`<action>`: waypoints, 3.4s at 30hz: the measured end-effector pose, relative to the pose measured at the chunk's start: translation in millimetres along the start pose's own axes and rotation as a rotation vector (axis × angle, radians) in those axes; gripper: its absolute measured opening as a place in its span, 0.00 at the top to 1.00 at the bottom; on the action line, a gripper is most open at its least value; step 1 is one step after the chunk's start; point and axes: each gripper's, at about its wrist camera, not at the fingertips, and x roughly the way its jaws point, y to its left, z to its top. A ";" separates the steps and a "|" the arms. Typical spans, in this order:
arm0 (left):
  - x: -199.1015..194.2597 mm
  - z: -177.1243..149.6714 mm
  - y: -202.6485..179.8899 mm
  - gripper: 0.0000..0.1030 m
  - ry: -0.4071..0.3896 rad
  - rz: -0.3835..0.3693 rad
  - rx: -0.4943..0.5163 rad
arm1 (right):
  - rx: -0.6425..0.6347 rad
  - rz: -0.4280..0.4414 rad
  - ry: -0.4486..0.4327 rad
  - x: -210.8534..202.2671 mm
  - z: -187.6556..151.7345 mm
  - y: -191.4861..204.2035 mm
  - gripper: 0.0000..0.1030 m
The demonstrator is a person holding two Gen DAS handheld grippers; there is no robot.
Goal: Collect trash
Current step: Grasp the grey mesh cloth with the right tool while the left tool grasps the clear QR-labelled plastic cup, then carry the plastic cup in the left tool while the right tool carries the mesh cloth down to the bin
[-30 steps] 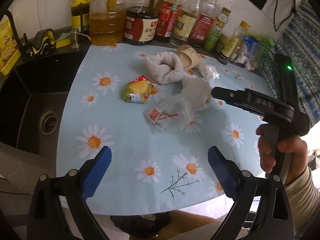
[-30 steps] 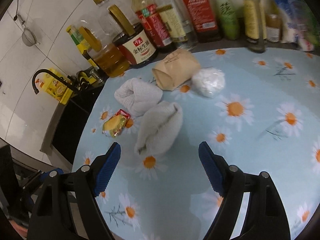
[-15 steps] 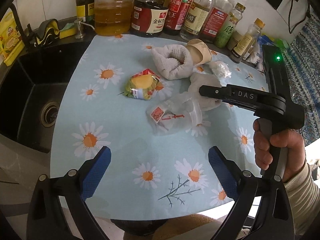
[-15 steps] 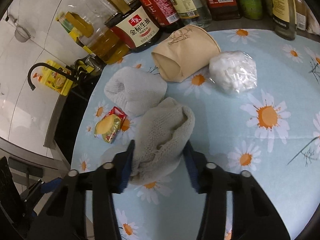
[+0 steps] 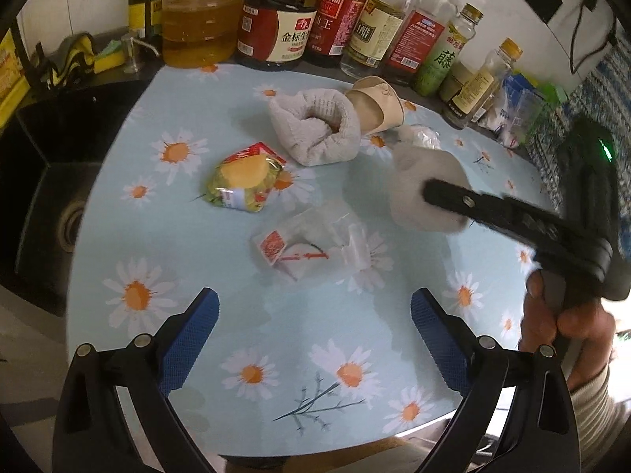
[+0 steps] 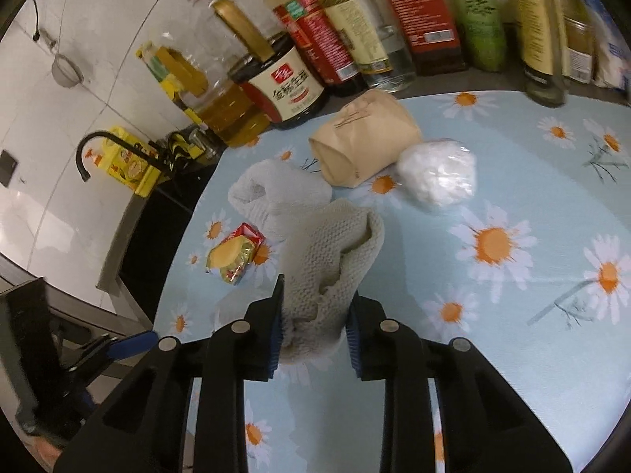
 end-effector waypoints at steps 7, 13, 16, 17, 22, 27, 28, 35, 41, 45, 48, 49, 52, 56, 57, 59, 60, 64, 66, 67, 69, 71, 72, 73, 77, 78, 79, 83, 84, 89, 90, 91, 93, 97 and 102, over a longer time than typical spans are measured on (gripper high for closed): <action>17.2 16.7 7.9 0.08 0.028 -0.070 -0.123 | 0.040 0.007 -0.018 -29.7 -17.9 -15.8 0.72; 35.3 25.8 17.3 0.08 0.065 -0.114 -0.210 | 0.052 -0.002 -0.011 -42.4 -33.7 -28.5 0.72; 45.2 27.6 17.4 0.08 0.089 -0.117 -0.217 | 0.060 -0.003 -0.013 -47.8 -39.1 -34.2 0.72; 47.4 28.1 17.7 0.09 0.094 -0.118 -0.225 | 0.063 -0.003 -0.013 -49.1 -40.6 -36.1 0.72; 59.0 31.0 22.7 0.09 0.130 -0.095 -0.274 | 0.076 -0.003 0.004 -49.9 -46.1 -46.9 0.72; 63.6 33.0 18.0 0.09 0.138 -0.086 -0.270 | 0.069 -0.001 0.005 -53.0 -47.2 -51.8 0.72; 64.6 33.1 17.9 0.09 0.141 -0.084 -0.272 | 0.067 0.001 0.007 -53.5 -47.3 -52.6 0.72; 65.9 32.5 18.1 0.32 0.135 -0.051 -0.271 | 0.045 0.002 0.014 -54.9 -46.5 -52.7 0.72; 62.9 30.7 16.0 0.36 0.120 -0.045 -0.255 | 0.050 0.008 0.014 -57.6 -50.2 -53.4 0.72; 58.3 27.6 13.1 0.36 0.111 -0.048 -0.236 | 0.052 0.006 0.011 -60.5 -54.9 -51.3 0.72; 54.1 24.3 11.6 0.36 0.102 -0.053 -0.222 | 0.054 0.007 0.008 -61.6 -55.8 -50.2 0.72; 51.8 22.7 11.0 0.36 0.098 -0.053 -0.212 | 0.054 0.006 0.005 -62.5 -56.7 -49.0 0.72; 45.1 17.3 11.2 0.36 0.088 -0.057 -0.193 | 0.052 0.003 -0.005 -65.6 -61.2 -43.8 0.72; 33.1 7.9 13.7 0.36 0.073 -0.060 -0.160 | 0.049 -0.004 -0.010 -67.5 -67.8 -35.5 0.72; 30.5 6.2 14.0 0.36 0.069 -0.061 -0.154 | 0.046 -0.007 -0.014 -68.2 -69.9 -32.0 0.72; 22.3 0.1 16.6 0.36 0.060 -0.069 -0.141 | 0.041 -0.013 -0.020 -69.4 -73.1 -25.1 0.72; 18.6 -2.3 17.8 0.36 0.057 -0.073 -0.134 | 0.039 -0.015 -0.025 -69.9 -74.9 -21.1 0.72; -0.2 -17.8 24.9 0.36 0.042 -0.081 -0.088 | 0.029 -0.028 -0.043 -72.9 -85.3 -0.8 0.72; -7.4 -23.4 27.7 0.36 0.036 -0.083 -0.071 | 0.022 -0.036 -0.050 -73.2 -91.1 9.8 0.72; -12.3 -27.6 31.0 0.36 0.034 -0.087 -0.062 | 0.021 -0.040 -0.051 -73.2 -94.0 14.1 0.72; -19.9 -34.6 36.0 0.36 0.033 -0.095 -0.049 | 0.017 -0.048 -0.054 -72.5 -102.6 27.1 0.72; -27.6 -43.0 42.9 0.36 0.033 -0.108 -0.039 | 0.018 -0.057 -0.056 -72.0 -110.0 37.2 0.72; -29.6 -45.5 44.6 0.36 0.033 -0.113 -0.036 | 0.020 -0.059 -0.056 -71.9 -114.3 42.2 0.72; -33.2 -50.4 47.6 0.36 0.034 -0.120 -0.027 | 0.020 -0.065 -0.057 -71.3 -119.8 49.0 0.72; -44.1 -66.9 56.5 0.36 0.037 -0.134 0.007 | 0.026 -0.081 -0.056 -67.9 -137.8 67.9 0.72; -46.8 -70.9 59.2 0.36 0.037 -0.140 0.014 | 0.026 -0.086 -0.055 -67.1 -142.3 72.5 0.72; -48.6 -73.7 61.0 0.36 0.037 -0.143 0.019 | 0.029 -0.087 -0.052 -65.6 -148.3 78.4 0.72; -56.8 -88.7 71.3 0.36 0.041 -0.164 0.035 | 0.029 -0.095 -0.045 -62.3 -168.8 98.3 0.72; -57.9 -91.5 73.1 0.36 0.043 -0.167 0.039 | 0.029 -0.096 -0.043 -61.2 -173.9 103.3 0.72; -64.2 -110.2 82.0 0.36 0.054 -0.188 0.060 | 0.025 -0.107 -0.028 -53.7 -196.6 123.1 0.72; -64.8 -113.6 83.7 0.36 0.057 -0.191 0.062 | 0.028 -0.107 -0.024 -51.5 -202.0 126.9 0.72; -65.6 -117.6 86.1 0.36 0.061 -0.196 0.062 | 0.029 -0.107 -0.019 -49.0 -207.5 130.8 0.72; -66.3 -124.5 90.5 0.36 0.068 -0.201 0.063 | 0.033 -0.107 -0.011 -44.7 -216.3 136.2 0.72; -65.2 -137.9 100.7 0.36 0.086 -0.207 0.061 | 0.043 -0.107 0.011 -35.1 -233.0 144.4 0.72; -62.1 -151.7 109.7 0.36 0.103 -0.214 0.067 | 0.054 -0.116 0.044 -21.8 -251.8 149.3 0.72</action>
